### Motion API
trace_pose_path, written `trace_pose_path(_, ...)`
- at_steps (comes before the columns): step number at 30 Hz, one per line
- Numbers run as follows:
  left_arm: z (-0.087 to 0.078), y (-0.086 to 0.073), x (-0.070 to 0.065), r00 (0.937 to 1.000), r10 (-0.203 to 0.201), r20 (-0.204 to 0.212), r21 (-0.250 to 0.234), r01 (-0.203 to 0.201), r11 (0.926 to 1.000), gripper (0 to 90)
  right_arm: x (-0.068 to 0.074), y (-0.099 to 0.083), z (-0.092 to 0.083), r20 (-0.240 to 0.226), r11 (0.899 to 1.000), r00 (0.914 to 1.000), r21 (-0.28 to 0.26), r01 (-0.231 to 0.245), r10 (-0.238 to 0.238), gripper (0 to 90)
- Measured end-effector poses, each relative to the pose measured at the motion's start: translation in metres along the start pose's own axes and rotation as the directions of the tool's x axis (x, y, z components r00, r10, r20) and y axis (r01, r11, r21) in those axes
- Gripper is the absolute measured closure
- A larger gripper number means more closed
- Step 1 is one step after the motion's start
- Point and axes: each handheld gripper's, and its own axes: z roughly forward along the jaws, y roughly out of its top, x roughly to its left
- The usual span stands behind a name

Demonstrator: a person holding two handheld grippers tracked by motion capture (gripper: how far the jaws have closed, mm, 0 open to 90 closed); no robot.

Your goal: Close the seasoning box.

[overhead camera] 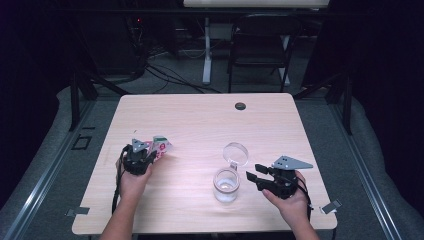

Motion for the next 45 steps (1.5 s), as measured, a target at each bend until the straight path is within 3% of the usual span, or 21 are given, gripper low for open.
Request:
trace_pose_path(3,-0.007,0.003,0.002,0.9995,0.025,-0.016,-0.005,-0.026,0.9997,90.0,0.000,0.000,0.000,0.001,1.000,1.0000,-0.008,-0.005,0.005,51.8)
trace_pose_path(7,-0.015,0.006,0.007,0.9995,0.025,-0.017,-0.007,-0.025,0.9997,90.0,-0.001,0.000,0.000,0.000,1.000,1.0000,0.000,-0.001,0.001,51.6)
trace_pose_path(13,-0.022,0.010,0.017,0.9999,-0.004,-0.015,-0.008,0.003,1.0000,90.0,-0.002,0.001,-0.002,-0.002,1.000,0.9999,-0.009,-0.010,0.010,51.4)
trace_pose_path(17,-0.027,0.013,0.024,0.9999,0.003,-0.011,0.008,-0.003,1.0000,90.0,-0.003,0.001,-0.003,-0.002,1.000,0.9999,-0.011,-0.014,0.014,51.4)
trace_pose_path(25,-0.040,0.021,0.044,0.9996,-0.021,0.021,0.010,0.021,0.9997,90.0,-0.006,0.001,-0.003,0.001,0.999,0.9996,-0.022,-0.030,0.030,51.2)
trace_pose_path(31,-0.048,0.030,0.053,0.9998,0.012,-0.015,0.020,-0.012,0.9997,90.0,-0.007,0.001,-0.004,0.004,0.999,0.9991,-0.024,-0.043,0.043,51.1)
trace_pose_path(37,-0.057,0.042,0.063,0.9986,0.015,-0.051,0.016,-0.015,0.9998,90.0,-0.007,0.001,-0.004,0.003,0.999,0.9994,-0.019,-0.036,0.036,50.8)
trace_pose_path(45,-0.064,0.057,0.074,0.9977,0.000,-0.068,0.013,0.001,0.9999,90.0,-0.010,0.002,-0.008,0.009,0.998,0.9989,-0.033,-0.045,0.045,50.5)
